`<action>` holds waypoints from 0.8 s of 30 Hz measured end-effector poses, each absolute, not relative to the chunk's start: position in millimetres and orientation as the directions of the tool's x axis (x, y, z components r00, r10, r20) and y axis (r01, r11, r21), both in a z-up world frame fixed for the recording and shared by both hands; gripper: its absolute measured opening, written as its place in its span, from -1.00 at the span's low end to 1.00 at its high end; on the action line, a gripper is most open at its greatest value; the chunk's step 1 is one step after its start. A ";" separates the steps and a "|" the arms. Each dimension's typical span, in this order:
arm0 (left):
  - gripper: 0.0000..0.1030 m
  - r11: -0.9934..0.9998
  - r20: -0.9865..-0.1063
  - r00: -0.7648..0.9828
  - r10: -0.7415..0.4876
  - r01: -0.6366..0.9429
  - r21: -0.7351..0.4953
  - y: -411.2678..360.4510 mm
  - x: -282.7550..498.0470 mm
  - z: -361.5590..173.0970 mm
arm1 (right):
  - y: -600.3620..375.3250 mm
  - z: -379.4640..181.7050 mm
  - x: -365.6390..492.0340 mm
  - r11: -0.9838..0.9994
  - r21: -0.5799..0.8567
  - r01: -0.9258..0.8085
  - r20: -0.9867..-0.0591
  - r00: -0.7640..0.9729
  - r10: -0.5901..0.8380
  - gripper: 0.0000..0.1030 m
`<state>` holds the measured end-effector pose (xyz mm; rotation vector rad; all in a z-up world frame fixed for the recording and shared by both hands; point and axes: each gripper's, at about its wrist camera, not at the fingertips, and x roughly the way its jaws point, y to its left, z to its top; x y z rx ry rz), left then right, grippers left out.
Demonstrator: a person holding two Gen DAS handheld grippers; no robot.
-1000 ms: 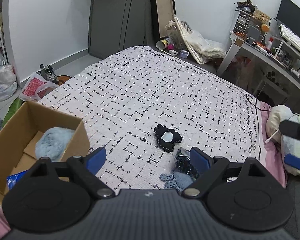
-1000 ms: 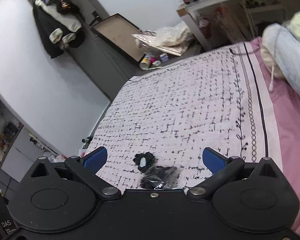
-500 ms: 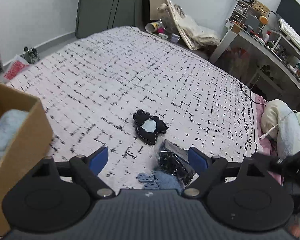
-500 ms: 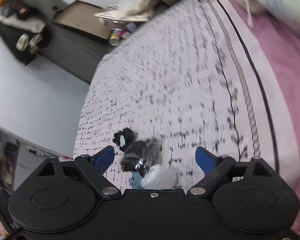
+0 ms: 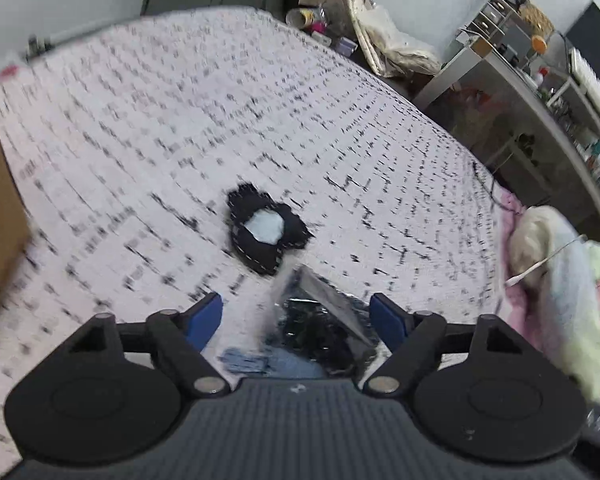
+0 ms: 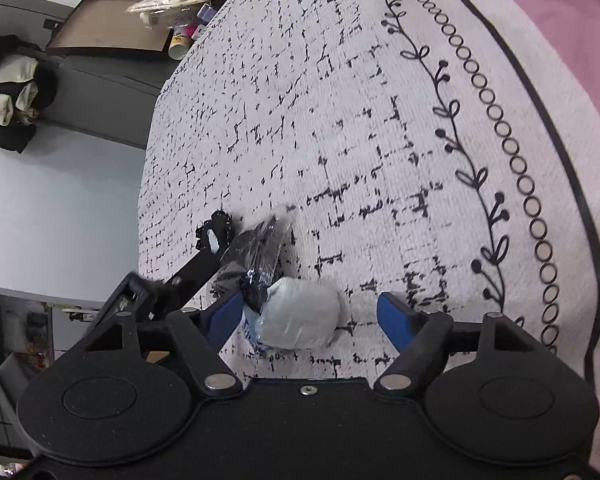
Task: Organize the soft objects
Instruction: 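Grasp the white plastic bag with the right gripper while the left gripper grasps the black plastic bag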
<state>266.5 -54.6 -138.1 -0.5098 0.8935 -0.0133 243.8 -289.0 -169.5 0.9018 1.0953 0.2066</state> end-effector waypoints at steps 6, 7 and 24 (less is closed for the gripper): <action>-0.22 0.857 -0.747 0.609 -0.265 -0.206 -0.472 -54.0 272.5 -150.5 | -282.5 -172.9 247.6 0.657 0.709 0.257 -0.682 0.487 0.545 0.22; -0.35 0.845 -0.740 0.612 -0.279 -0.209 -0.492 -53.1 271.8 -150.6 | -281.0 -173.2 248.6 0.663 0.705 0.251 -0.685 0.482 0.546 -0.24; -0.60 0.887 -0.710 0.669 -0.219 -0.166 -0.431 -54.1 233.1 -110.0 | -295.2 -145.3 229.5 0.712 0.684 0.161 -0.660 0.551 0.510 -0.28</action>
